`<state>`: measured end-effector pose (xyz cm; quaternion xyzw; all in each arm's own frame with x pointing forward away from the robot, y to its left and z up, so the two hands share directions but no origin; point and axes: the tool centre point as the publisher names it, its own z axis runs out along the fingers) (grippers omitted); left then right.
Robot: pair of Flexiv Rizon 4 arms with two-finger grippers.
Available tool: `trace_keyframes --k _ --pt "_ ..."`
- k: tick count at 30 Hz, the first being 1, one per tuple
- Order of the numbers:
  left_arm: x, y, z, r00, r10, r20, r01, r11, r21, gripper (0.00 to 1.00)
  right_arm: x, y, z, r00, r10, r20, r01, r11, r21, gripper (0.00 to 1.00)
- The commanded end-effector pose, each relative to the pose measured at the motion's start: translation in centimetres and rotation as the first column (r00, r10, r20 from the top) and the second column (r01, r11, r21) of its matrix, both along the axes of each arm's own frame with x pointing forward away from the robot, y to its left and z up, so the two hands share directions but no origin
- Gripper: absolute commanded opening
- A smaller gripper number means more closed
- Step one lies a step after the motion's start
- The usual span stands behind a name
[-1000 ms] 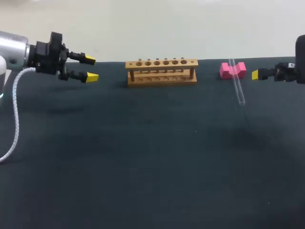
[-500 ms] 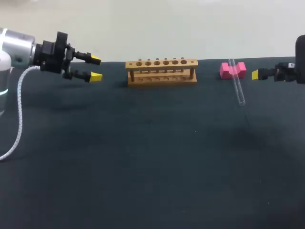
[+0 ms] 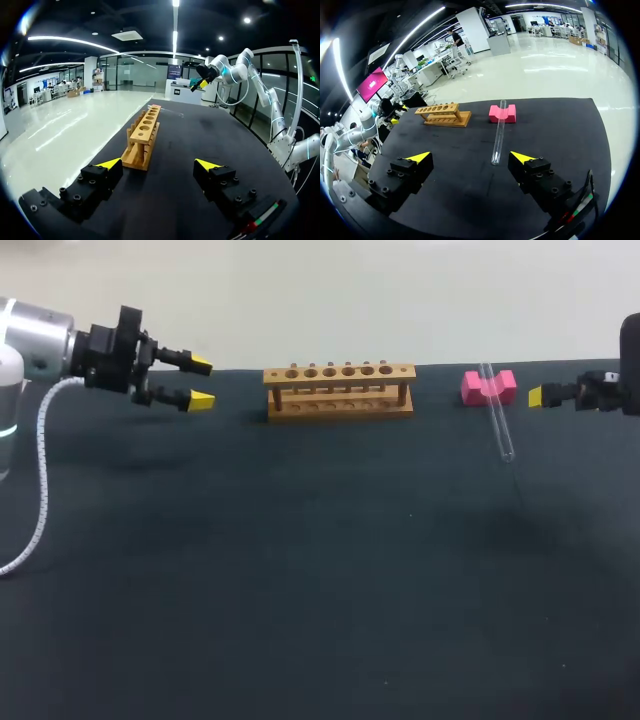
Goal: Grasp the test tube, adjust it, and insert it.
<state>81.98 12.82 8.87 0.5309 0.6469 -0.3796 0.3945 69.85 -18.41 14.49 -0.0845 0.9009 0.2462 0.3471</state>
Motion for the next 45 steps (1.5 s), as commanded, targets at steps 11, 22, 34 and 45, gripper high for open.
trace_keyframes --k 11,22,34,45 --pt "0.1 0.0 -0.1 1.000 -0.002 0.002 0.002 1.000 -0.002 1.00 -0.1 0.1 0.1 1.000 -0.006 0.000 0.006 1.000 -0.007 1.00" --pt "0.1 0.0 -0.1 1.000 -0.002 0.002 0.002 1.000 -0.002 1.00 2.1 1.7 -1.6 0.974 -0.199 0.112 0.211 0.971 -0.109 1.00" --pt "0.1 0.0 -0.1 1.000 -0.002 0.002 0.002 1.000 -0.002 1.00 4.0 3.3 -2.8 0.926 -0.312 0.212 0.360 0.899 -0.249 1.00" --pt "0.1 0.0 -0.1 1.000 -0.002 0.002 0.002 1.000 -0.002 1.00 5.5 4.6 -3.8 0.902 -0.355 0.245 0.428 0.808 -0.405 1.00"
